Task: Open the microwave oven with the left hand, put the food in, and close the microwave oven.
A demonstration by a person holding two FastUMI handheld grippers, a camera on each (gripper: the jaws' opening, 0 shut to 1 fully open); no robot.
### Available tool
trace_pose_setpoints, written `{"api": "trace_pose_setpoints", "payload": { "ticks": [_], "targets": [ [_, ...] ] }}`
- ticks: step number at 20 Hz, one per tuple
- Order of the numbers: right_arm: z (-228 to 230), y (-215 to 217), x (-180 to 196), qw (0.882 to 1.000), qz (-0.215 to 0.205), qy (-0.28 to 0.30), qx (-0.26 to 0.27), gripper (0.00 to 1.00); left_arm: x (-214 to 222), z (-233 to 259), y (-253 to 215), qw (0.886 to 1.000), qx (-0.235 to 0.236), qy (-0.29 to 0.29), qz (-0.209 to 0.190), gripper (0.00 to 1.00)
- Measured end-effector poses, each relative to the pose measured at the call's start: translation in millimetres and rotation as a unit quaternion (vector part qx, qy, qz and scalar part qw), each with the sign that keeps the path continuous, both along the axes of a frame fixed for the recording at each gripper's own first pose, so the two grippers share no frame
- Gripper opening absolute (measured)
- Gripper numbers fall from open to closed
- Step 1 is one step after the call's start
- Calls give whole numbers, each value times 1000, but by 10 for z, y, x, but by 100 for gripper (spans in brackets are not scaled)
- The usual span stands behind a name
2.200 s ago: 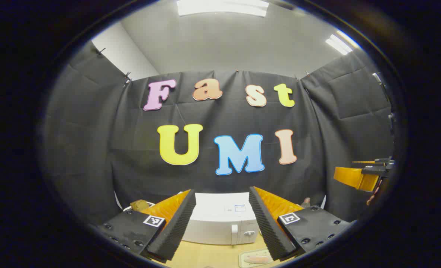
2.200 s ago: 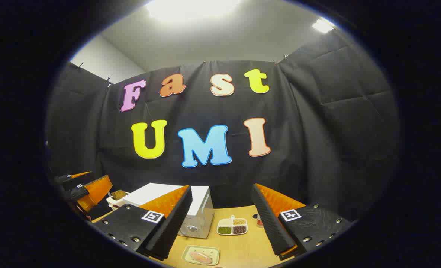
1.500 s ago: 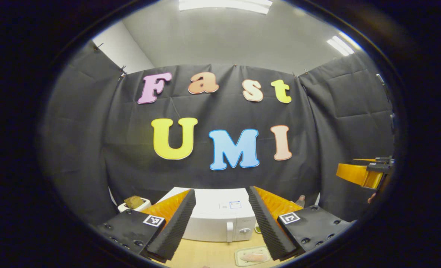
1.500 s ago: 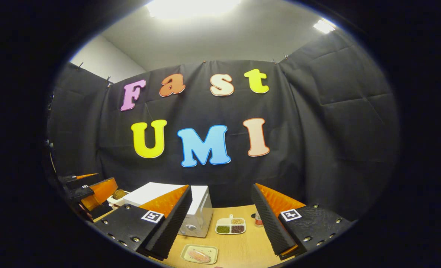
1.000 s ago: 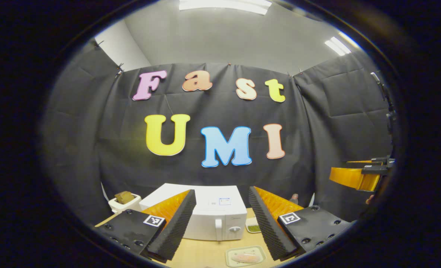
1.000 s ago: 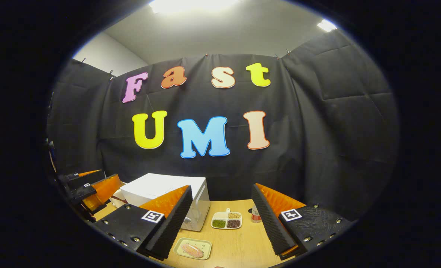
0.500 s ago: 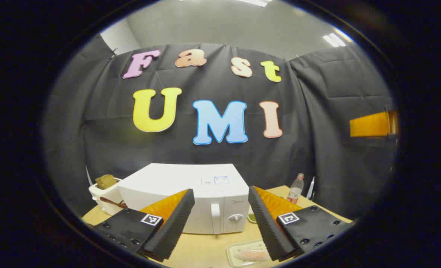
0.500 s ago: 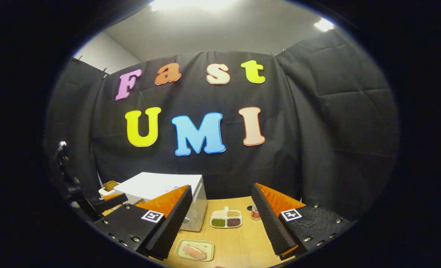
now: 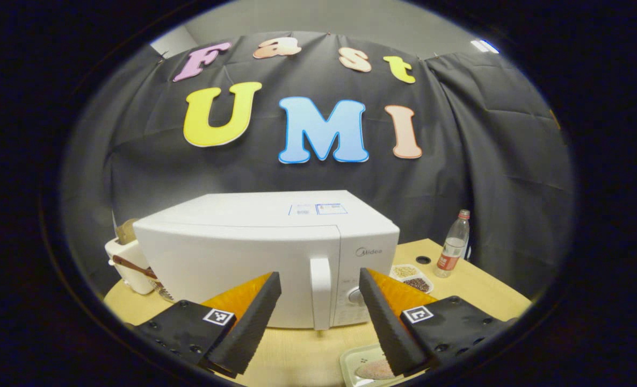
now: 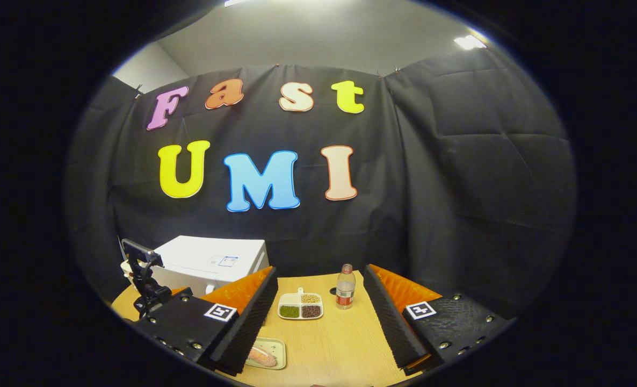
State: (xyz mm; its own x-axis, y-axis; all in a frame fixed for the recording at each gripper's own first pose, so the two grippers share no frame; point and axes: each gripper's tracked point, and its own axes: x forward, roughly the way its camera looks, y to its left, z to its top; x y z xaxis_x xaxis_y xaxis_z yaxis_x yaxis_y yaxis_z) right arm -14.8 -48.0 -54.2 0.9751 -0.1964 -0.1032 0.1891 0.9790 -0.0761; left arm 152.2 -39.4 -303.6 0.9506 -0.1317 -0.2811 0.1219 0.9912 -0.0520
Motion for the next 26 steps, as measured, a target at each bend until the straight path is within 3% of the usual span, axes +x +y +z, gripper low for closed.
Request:
{"api": "trace_pose_setpoints", "payload": {
  "ticks": [5,9,10,11,13,14,17,19,20,26],
  "targets": [
    [-13,-16,29,1000,-10,6,2,98,205,-364,-26,999,6,31,0,96],
    [41,34,69,1000,-5,2,-2,98,334,-619,-37,998,-10,62,1,85],
    [57,49,81,1000,-2,1,-3,98,350,-683,-80,997,-13,73,-6,68],
    [56,65,93,1000,0,1,-5,98,306,-695,-128,996,-23,79,-16,63],
    [50,83,99,1000,3,1,-5,98,281,-666,-139,997,-2,76,-21,35],
    [45,90,98,1000,3,1,-3,98,298,-690,-144,997,0,79,-24,27],
    [21,122,69,1000,5,2,5,98,274,-694,-156,994,-26,96,-44,20],
    [7,123,57,1000,6,2,8,98,233,-659,-148,992,-27,105,-63,22],
    [14,122,60,1000,6,1,9,99,257,-668,-152,992,-22,106,-65,17],
    [78,111,82,1000,9,-7,4,98,253,-655,-137,991,-26,116,-59,13]
  ]
}}
